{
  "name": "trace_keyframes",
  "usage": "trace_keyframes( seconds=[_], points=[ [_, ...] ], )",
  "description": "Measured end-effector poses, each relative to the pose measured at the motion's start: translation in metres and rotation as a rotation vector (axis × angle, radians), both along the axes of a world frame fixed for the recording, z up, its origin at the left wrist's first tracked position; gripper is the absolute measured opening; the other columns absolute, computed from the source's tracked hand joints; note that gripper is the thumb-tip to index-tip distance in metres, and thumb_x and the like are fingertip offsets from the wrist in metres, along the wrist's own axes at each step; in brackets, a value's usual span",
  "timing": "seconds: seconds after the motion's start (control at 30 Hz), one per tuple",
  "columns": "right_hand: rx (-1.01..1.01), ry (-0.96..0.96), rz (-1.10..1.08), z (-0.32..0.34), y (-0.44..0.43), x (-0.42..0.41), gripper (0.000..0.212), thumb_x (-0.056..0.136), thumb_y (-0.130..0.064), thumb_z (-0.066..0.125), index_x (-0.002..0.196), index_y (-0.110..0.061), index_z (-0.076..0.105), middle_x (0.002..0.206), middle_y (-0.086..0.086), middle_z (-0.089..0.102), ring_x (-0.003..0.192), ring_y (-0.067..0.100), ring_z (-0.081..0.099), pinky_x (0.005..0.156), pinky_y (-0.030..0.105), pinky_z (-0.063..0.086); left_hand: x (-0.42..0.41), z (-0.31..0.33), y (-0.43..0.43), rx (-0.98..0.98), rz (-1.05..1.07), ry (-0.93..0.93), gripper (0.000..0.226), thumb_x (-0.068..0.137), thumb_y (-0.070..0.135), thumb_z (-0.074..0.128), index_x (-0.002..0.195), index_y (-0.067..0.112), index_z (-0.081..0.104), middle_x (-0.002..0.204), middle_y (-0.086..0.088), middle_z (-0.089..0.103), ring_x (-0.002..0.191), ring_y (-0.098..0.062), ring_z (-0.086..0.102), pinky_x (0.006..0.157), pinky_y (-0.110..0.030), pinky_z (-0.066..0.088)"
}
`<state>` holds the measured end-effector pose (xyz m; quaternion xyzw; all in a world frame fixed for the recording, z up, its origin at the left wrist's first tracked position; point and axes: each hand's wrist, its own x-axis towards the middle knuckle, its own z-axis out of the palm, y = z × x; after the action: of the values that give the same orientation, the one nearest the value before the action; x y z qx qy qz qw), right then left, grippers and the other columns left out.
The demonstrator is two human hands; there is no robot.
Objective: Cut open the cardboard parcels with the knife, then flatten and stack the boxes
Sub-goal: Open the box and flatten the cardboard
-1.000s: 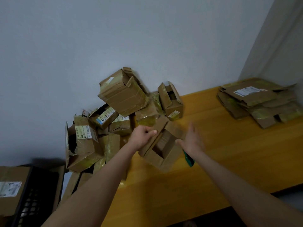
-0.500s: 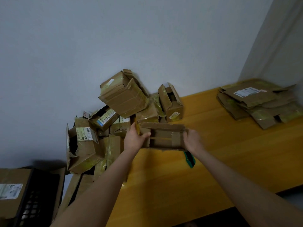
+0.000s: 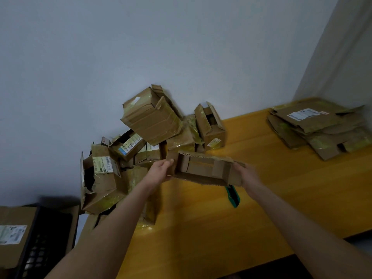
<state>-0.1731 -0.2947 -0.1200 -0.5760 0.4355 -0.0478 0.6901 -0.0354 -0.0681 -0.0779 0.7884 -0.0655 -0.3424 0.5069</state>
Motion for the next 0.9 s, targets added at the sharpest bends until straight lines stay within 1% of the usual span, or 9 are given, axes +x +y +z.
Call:
trace_keyframes(
  seconds=[0.13, 0.27, 0.33, 0.43, 0.5, 0.57, 0.7, 0.8, 0.9],
  points=[
    [0.288, -0.154, -0.083, -0.001, -0.006, -0.003, 0.035, 0.099, -0.017, 0.050, 0.132, -0.005, 0.049, 0.116, 0.014, 0.058, 0.097, 0.025, 0.057, 0.069, 0.036, 0.051, 0.010, 0.001, 0.004, -0.177, 0.064, 0.281, 0.054, 0.099, 0.054, 0.030, 0.123, 0.013, 0.056, 0.123, -0.013, 0.053, 0.111, -0.026, 0.055, 0.088, -0.033, 0.051],
    [0.363, -0.216, -0.024, 0.003, -0.004, -0.002, 0.030, 0.098, -0.013, 0.050, 0.127, -0.006, 0.055, 0.108, 0.011, 0.061, 0.091, 0.022, 0.058, 0.071, 0.036, 0.051, 0.016, -0.002, -0.002, -0.023, 0.046, 0.247, 0.080, 0.079, 0.071, 0.048, 0.134, 0.012, 0.046, 0.121, -0.007, 0.054, 0.106, -0.027, 0.058, 0.079, -0.035, 0.054],
    [0.360, -0.211, 0.054, 0.003, -0.004, -0.003, 0.036, 0.096, -0.019, 0.052, 0.130, -0.008, 0.056, 0.113, 0.011, 0.062, 0.096, 0.024, 0.058, 0.080, 0.037, 0.050, 0.019, -0.006, -0.003, -0.031, 0.069, 0.282, 0.088, 0.071, 0.065, 0.066, 0.137, 0.011, 0.044, 0.128, -0.011, 0.054, 0.110, -0.032, 0.059, 0.080, -0.039, 0.056],
    [0.425, -0.229, 0.169, 0.003, -0.006, -0.008, 0.057, 0.081, -0.046, 0.055, 0.127, -0.012, 0.055, 0.120, 0.008, 0.060, 0.111, 0.027, 0.055, 0.096, 0.039, 0.045, 0.020, -0.010, -0.001, -0.125, 0.084, 0.292, 0.066, 0.083, 0.036, 0.069, 0.138, 0.010, 0.044, 0.122, -0.015, 0.059, 0.108, -0.031, 0.061, 0.080, -0.038, 0.055],
    [0.462, -0.201, 0.152, 0.000, -0.006, -0.007, 0.065, 0.075, -0.052, 0.056, 0.127, -0.014, 0.050, 0.121, 0.002, 0.057, 0.114, 0.027, 0.054, 0.100, 0.041, 0.045, 0.021, -0.013, 0.001, -0.162, 0.062, 0.262, 0.085, 0.070, 0.028, 0.075, 0.144, 0.015, 0.038, 0.124, -0.015, 0.058, 0.110, -0.032, 0.060, 0.088, -0.041, 0.053],
    [0.383, -0.101, 0.176, -0.002, -0.004, -0.004, 0.071, 0.073, -0.048, 0.067, 0.133, -0.014, 0.048, 0.127, 0.003, 0.057, 0.111, 0.025, 0.058, 0.090, 0.037, 0.051, 0.018, -0.012, 0.000, -0.219, -0.005, 0.282, 0.103, 0.055, 0.025, 0.077, 0.148, 0.023, 0.033, 0.132, -0.016, 0.052, 0.116, -0.035, 0.056, 0.094, -0.044, 0.051],
    [0.319, -0.060, 0.188, -0.005, 0.000, -0.003, 0.054, 0.084, -0.025, 0.071, 0.133, -0.015, 0.051, 0.113, 0.005, 0.065, 0.098, 0.021, 0.064, 0.075, 0.032, 0.053, 0.013, -0.006, -0.003, -0.250, -0.159, 0.256, 0.093, 0.066, 0.009, 0.070, 0.147, 0.034, 0.033, 0.137, -0.009, 0.047, 0.121, -0.030, 0.051, 0.092, -0.039, 0.048],
    [0.274, -0.180, 0.167, -0.001, -0.002, -0.001, 0.056, 0.083, -0.005, 0.070, 0.133, -0.019, 0.049, 0.116, 0.002, 0.063, 0.099, 0.016, 0.063, 0.069, 0.027, 0.054, 0.010, -0.006, 0.000, -0.116, -0.158, 0.112, 0.079, 0.080, 0.027, 0.071, 0.147, 0.040, 0.031, 0.138, 0.005, 0.046, 0.122, -0.019, 0.047, 0.100, -0.040, 0.041],
    [0.160, -0.231, 0.233, 0.002, 0.003, 0.004, 0.061, 0.081, -0.003, 0.072, 0.133, -0.026, 0.050, 0.126, 0.001, 0.060, 0.109, 0.018, 0.061, 0.085, 0.035, 0.056, 0.001, -0.007, -0.005, -0.191, -0.017, -0.017, 0.066, 0.086, 0.022, 0.070, 0.144, 0.034, 0.040, 0.132, 0.007, 0.051, 0.118, -0.016, 0.052, 0.091, -0.038, 0.051]
  ],
)
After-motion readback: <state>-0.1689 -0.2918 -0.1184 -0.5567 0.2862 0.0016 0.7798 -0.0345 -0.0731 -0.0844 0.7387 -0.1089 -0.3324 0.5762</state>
